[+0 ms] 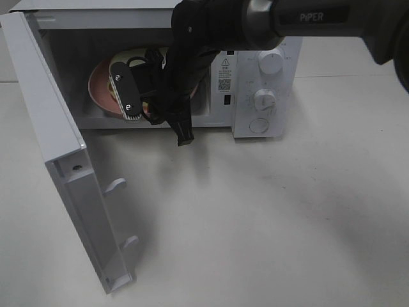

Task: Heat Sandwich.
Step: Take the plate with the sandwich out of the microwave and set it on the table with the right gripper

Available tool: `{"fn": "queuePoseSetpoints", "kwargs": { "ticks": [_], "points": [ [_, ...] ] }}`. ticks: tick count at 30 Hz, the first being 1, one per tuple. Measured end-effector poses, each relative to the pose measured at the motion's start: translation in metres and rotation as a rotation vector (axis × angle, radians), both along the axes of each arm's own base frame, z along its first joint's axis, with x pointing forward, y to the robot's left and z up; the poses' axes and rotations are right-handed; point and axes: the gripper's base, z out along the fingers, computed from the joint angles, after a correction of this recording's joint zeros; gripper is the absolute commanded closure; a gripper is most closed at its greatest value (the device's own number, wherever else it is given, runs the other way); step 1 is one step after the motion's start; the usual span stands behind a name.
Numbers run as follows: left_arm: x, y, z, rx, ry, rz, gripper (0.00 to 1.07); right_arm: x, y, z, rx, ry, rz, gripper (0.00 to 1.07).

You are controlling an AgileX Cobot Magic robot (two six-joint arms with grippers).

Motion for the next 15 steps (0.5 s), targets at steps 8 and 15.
{"fn": "queuePoseSetpoints", "kwargs": {
  "ticks": [8,15],
  "points": [
    [0.0,0.0,0.0,0.0,0.0,0.0,0.03,-0.012,-0.01,0.01,0.008,-0.014,0.002,1.07],
    [0.0,0.0,0.0,0.0,0.0,0.0,0.03,-0.028,-0.021,0.015,0.02,0.002,-0.009,1.07]
  ]
}}
